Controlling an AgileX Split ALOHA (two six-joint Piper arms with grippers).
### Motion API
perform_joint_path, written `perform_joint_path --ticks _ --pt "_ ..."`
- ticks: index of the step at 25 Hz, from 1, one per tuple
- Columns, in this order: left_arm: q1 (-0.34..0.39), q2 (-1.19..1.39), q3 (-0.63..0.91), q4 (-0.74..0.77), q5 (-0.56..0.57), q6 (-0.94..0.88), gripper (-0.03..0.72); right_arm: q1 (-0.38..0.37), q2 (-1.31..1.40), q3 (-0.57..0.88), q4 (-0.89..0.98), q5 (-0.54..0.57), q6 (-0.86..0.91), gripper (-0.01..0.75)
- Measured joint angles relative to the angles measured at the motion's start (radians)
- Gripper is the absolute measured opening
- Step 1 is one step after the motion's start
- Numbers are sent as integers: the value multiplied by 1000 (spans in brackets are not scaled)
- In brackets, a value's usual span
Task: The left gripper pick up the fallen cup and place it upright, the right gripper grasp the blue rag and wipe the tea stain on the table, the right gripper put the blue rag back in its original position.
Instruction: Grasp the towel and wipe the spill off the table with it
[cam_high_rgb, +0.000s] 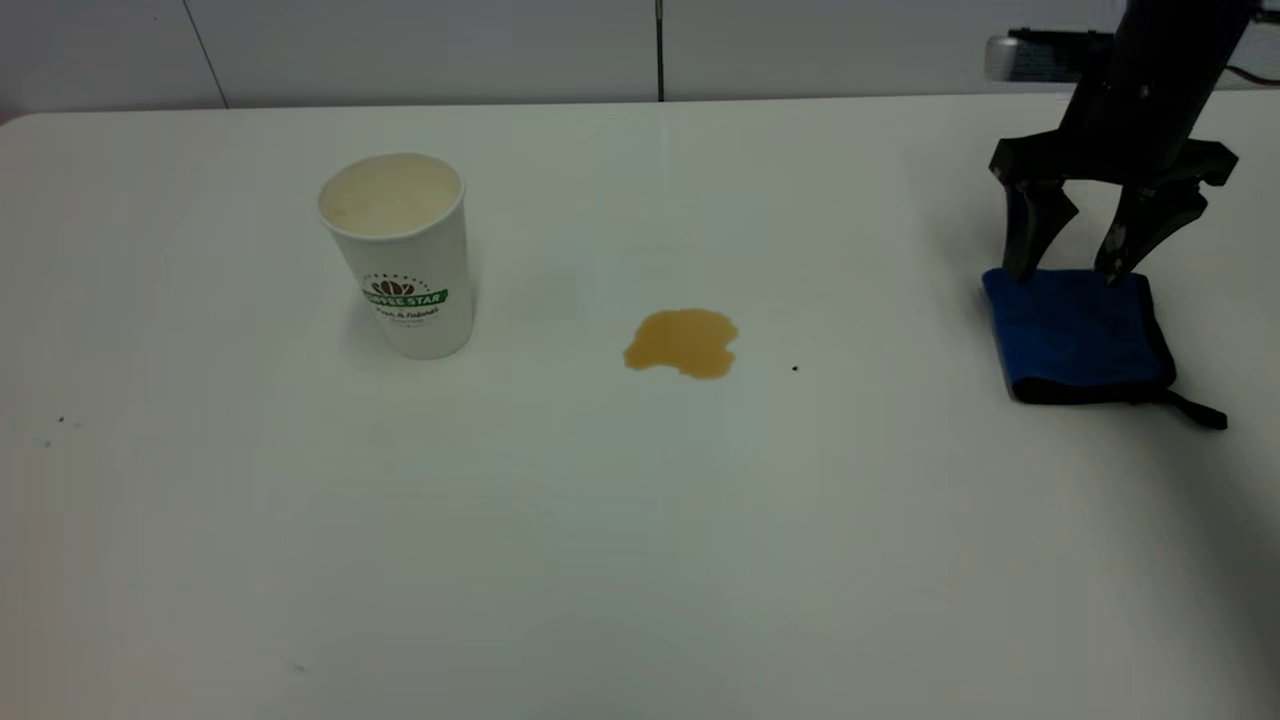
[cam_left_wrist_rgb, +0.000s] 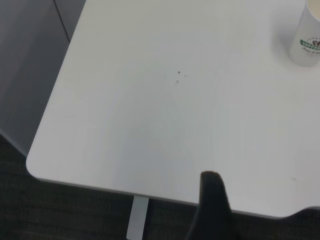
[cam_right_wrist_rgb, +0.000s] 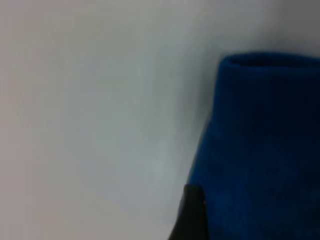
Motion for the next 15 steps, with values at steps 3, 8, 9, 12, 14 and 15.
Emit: perform_joint_path --ticks 3,8,9,12,14,15 --pt "0 0 0 0 0 0 577 0 38 -12 -26 -31 0 709" --pt "0 0 0 0 0 0 577 0 49 -15 -106 -68 29 693" --pt "0 0 0 0 0 0 577 0 50 -17 -112 -71 29 689" --pt "0 0 0 0 0 -3 577 0 66 -18 -113 -77 32 680" --pt "0 0 0 0 0 -2 577 0 80 -18 -110 -80 32 672" --pt "0 0 0 0 0 -2 577 0 85 -18 -110 -81 32 668"
